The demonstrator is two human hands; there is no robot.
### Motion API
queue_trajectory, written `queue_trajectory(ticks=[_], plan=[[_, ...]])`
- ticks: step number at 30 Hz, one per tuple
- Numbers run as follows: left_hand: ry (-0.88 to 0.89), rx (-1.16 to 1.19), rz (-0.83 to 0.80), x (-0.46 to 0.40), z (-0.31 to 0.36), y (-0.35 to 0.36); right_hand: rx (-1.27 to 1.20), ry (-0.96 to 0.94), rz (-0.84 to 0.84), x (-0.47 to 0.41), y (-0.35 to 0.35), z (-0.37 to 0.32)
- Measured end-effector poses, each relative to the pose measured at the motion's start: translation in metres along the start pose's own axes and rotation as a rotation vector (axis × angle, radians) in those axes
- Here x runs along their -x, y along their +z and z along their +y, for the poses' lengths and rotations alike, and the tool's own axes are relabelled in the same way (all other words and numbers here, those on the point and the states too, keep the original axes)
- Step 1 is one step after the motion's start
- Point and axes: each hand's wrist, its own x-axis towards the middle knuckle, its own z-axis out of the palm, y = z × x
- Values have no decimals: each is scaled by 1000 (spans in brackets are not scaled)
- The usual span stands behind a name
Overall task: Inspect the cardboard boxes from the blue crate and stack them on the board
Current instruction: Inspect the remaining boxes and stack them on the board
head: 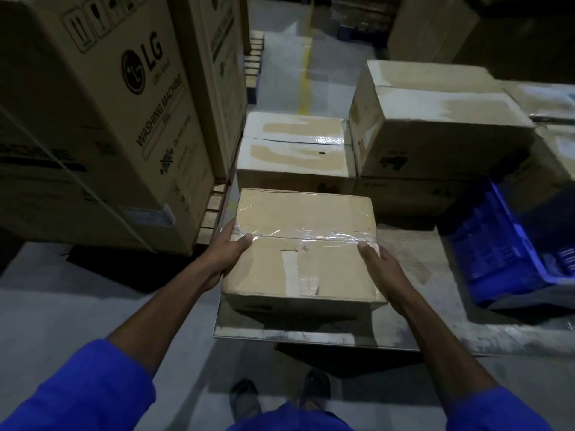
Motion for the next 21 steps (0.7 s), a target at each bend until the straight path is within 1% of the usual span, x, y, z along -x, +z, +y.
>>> queue_trajectory(ticks=[2,4,6,8,10,12,17,19,21], plan=[[7,11,-38,-1,2,-2,-13,0,-10,-1,-3,0],[48,38,-56,-1,3,-5,-91,-13,17,0,-5,0],[132,78,-35,-3,7,-8,-196,-34,75,0,-7,-3],[176,179,-8,-2,17,-8,-309,-48,88,1,-9,-11],[173,303,46,-1,28,-5,-388,-52,91,0,-12,-20],[132,387,60,0,32,-5,-423,-59,97,1,-15,-29],[81,466,51,1,27,-13,-428,-89,91,7,-16,-31],[69,458,17,3,24,-14,-436,-98,98,8,-15,-28],[77,456,18,8,24,-13,-471,-110,111,10,-16,-26]])
